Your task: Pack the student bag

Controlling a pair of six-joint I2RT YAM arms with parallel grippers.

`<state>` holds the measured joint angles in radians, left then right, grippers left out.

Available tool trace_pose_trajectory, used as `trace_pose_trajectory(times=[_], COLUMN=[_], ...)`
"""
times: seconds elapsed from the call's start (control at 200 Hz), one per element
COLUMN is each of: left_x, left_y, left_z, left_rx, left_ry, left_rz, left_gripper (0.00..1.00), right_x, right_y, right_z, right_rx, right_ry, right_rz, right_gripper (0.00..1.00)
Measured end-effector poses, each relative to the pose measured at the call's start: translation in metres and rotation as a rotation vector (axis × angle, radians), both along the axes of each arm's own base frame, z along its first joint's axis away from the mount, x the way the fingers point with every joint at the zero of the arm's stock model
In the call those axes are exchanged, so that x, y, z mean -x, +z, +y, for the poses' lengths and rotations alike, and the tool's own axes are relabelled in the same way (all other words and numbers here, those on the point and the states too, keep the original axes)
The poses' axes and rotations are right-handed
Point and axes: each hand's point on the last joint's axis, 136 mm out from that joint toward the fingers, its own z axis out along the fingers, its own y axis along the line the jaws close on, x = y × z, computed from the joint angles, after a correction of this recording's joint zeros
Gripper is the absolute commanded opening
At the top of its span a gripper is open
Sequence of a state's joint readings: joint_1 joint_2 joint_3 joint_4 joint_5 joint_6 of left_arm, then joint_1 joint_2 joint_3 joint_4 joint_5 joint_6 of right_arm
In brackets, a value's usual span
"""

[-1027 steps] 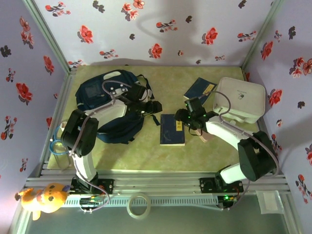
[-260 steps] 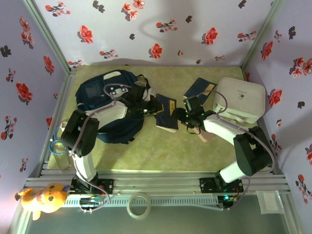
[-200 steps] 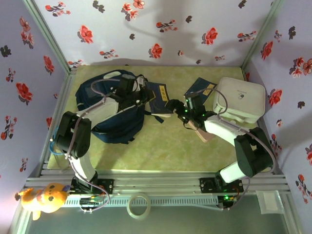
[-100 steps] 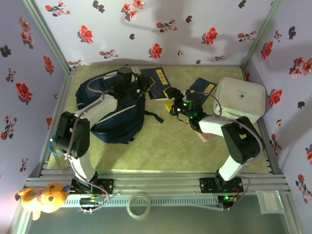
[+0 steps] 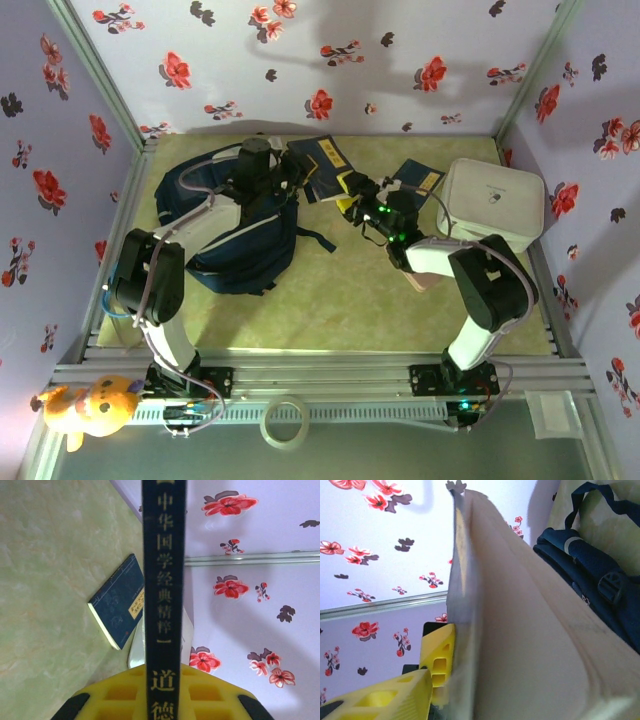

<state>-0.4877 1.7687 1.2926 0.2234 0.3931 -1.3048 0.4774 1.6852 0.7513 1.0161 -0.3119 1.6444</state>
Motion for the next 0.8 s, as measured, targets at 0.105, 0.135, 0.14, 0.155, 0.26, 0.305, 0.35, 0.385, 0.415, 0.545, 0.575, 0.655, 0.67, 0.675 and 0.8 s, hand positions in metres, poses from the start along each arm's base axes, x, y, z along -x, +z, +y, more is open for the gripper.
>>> trace_pose_trajectory(times=[0.105,0.135,0.14,0.155,0.26,0.305,0.35,0.385,0.415,0.545,0.575,0.655,0.67,0.675,0.8], left_x=[0.002,0.003,0.004,0.004,0.009,0.012,0.016,0.017,0.019,0.028,0.031,0.039,0.041,0.041,0.053], left_y=[-0.006,-0.006,-0.006,-0.007,-0.006,-0.006,-0.008,-0.011,-0.012,-0.026,-0.03,-0.038,-0.04,-0.04,-0.042], left_z=[0.001,0.002,0.002,0.002,0.005,0.007,0.01,0.012,0.015,0.03,0.034,0.048,0.05,0.052,0.079], left_rx=[-0.005,-0.006,-0.006,-0.007,-0.009,-0.017,-0.044,-0.068,-0.09,-0.246,-0.286,-0.426,-0.445,-0.456,-0.662], left_ry=[0.002,0.002,0.002,0.001,0.0,0.004,-0.001,-0.002,0.0,-0.018,-0.027,-0.056,-0.057,-0.058,-0.107], left_rz=[0.012,0.014,0.015,0.016,0.011,0.009,0.002,-0.003,-0.005,-0.029,-0.03,-0.053,-0.051,-0.053,-0.108], left_gripper=[0.05,0.07,0.07,0.09,0.23,0.29,0.38,0.43,0.47,0.63,0.67,0.8,0.82,0.83,0.93], right_x=[0.004,0.006,0.006,0.007,0.015,0.018,0.02,0.022,0.024,0.029,0.031,0.035,0.035,0.036,0.044], right_y=[0.008,0.011,0.012,0.013,0.016,0.017,0.018,0.019,0.02,0.014,0.012,0.005,0.004,0.004,-0.005], right_z=[-0.004,-0.005,-0.006,-0.006,-0.012,-0.015,-0.019,-0.022,-0.025,-0.035,-0.038,-0.047,-0.049,-0.049,-0.066], right_rx=[0.033,0.045,0.049,0.062,0.138,0.172,0.215,0.244,0.272,0.402,0.437,0.53,0.545,0.549,0.69], right_ry=[-0.01,-0.013,-0.014,-0.013,-0.019,-0.023,-0.033,-0.039,-0.046,-0.065,-0.068,-0.076,-0.079,-0.079,-0.088], right_rz=[-0.016,-0.024,-0.026,-0.036,-0.042,-0.043,-0.056,-0.067,-0.078,-0.102,-0.106,-0.113,-0.112,-0.112,-0.108], right_gripper=[0.33,0.29,0.28,0.26,0.17,0.14,0.12,0.1,0.09,0.07,0.06,0.05,0.05,0.05,0.05])
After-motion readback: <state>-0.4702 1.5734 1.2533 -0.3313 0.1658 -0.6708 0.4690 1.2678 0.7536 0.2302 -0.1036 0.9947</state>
